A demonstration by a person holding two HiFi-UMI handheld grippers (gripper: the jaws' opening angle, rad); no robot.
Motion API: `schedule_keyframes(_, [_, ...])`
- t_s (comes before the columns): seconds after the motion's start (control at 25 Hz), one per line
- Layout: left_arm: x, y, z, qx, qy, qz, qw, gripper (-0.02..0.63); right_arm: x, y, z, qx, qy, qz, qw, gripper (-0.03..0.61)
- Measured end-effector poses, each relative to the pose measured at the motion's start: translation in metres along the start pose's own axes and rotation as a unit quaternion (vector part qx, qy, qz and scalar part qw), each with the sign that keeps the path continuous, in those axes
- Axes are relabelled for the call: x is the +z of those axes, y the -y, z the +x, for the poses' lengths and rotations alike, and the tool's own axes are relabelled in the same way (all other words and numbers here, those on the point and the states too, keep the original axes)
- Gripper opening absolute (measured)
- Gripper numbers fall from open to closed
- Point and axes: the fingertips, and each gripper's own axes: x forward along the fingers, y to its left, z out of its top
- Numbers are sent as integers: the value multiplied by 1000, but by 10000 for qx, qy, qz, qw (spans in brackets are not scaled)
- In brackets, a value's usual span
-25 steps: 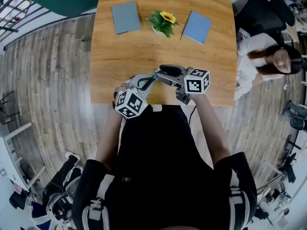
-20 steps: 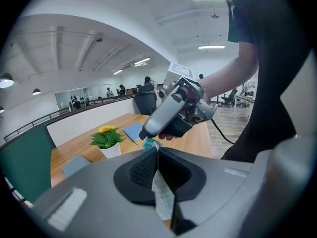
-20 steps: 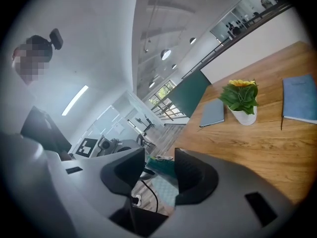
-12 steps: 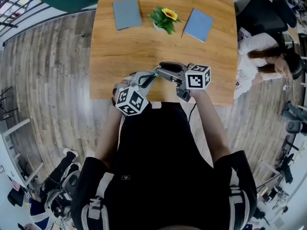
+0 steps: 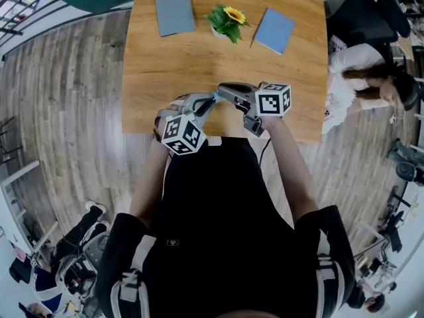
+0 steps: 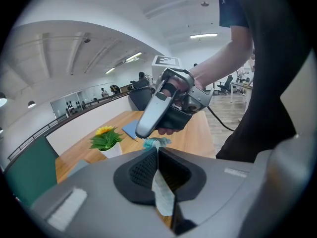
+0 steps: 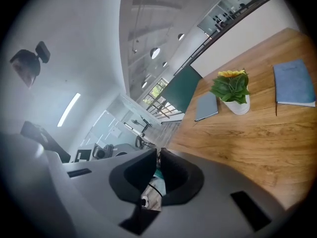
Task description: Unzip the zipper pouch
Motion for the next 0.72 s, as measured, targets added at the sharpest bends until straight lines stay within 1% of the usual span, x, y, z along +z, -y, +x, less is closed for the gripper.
schedule_keyframes(0.04, [0, 0, 0, -3, -2, 7, 10000, 9, 0, 1, 0, -15, 16, 18, 10000, 20])
schedule_keyframes(0.16, [-1, -1, -2, 12, 10, -12, 10000, 9, 2, 0, 1, -13, 77, 64, 9999, 12])
schedule_keyframes(0.72, [-2, -2, -2, 38, -1, -72, 10000, 9, 1, 3, -2, -234, 105, -83, 9996, 8])
